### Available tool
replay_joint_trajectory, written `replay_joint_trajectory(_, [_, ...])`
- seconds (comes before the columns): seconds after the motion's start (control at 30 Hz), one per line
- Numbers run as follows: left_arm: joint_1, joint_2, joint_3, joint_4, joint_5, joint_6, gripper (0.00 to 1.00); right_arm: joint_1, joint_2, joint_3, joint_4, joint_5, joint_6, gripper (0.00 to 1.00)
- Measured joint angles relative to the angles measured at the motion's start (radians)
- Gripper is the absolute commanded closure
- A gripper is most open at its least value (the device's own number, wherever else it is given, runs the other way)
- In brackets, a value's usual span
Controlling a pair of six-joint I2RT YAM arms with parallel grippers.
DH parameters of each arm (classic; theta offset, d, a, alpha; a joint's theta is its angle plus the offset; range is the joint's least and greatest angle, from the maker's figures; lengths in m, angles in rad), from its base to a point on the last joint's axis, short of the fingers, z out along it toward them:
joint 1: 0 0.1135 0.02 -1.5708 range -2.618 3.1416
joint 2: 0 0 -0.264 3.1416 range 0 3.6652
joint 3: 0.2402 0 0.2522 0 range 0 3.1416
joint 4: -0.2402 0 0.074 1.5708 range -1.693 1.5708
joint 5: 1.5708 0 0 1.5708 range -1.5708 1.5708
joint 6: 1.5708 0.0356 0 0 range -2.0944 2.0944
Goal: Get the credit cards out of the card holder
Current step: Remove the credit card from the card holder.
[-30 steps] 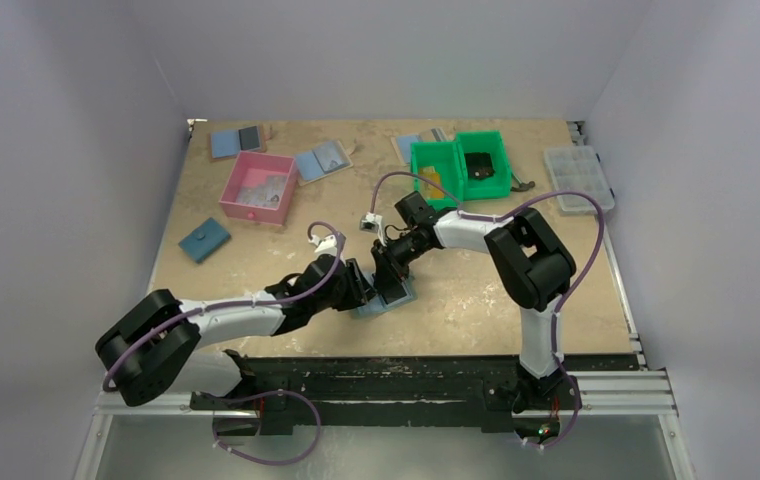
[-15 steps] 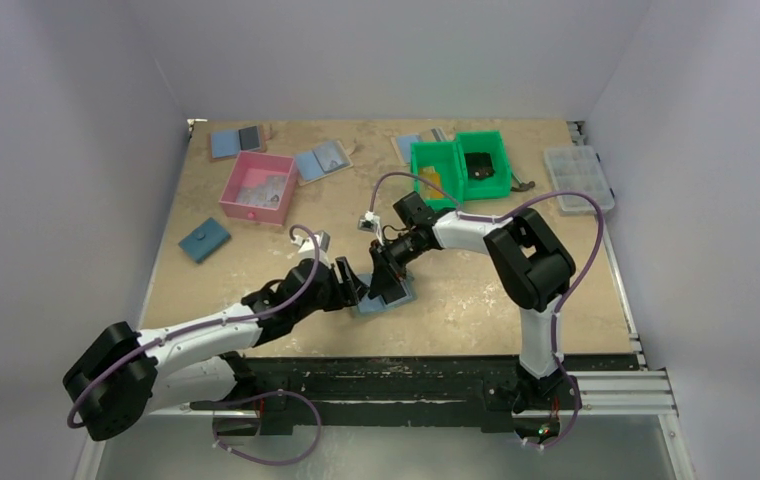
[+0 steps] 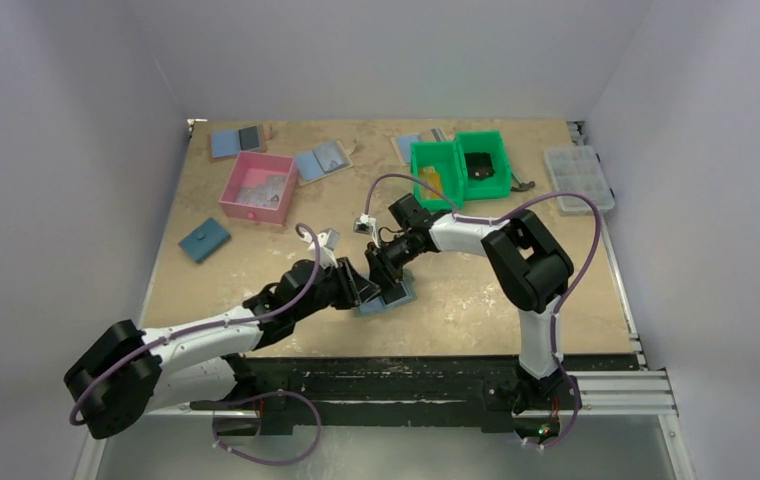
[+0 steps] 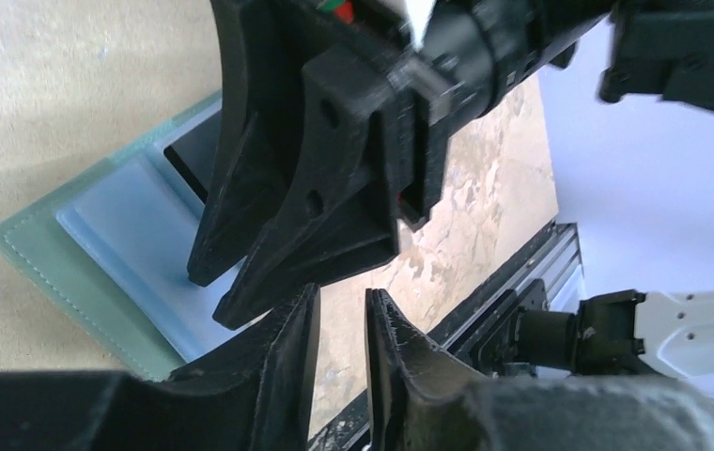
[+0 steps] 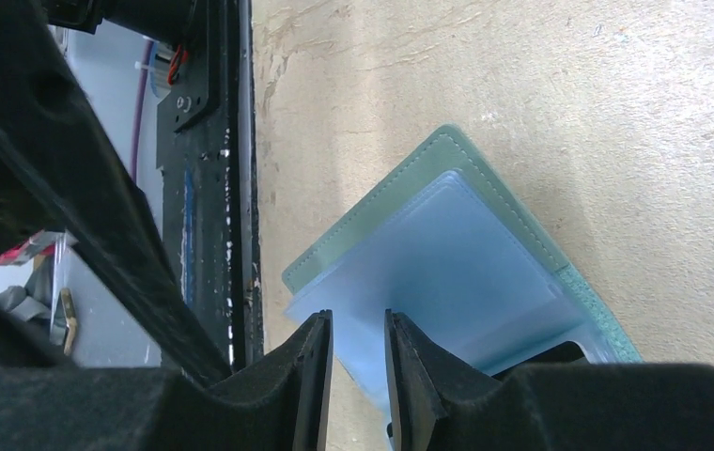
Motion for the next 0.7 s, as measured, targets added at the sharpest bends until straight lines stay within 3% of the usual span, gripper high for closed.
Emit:
replay_joint_trajectory(0.33, [-0.002, 0.149, -0.064, 0.117, 0.014, -0.014, 0.88, 0.0, 0.0, 0.0, -0.014, 0.028, -0.027, 0.65])
replay_joint_trajectory(0.7, [-0.003, 0.188, -0.088, 0.129, -0.05, -0.016, 0.94, 0.0, -0.099, 0.002, -0.1, 0.129, -0.132, 0.6])
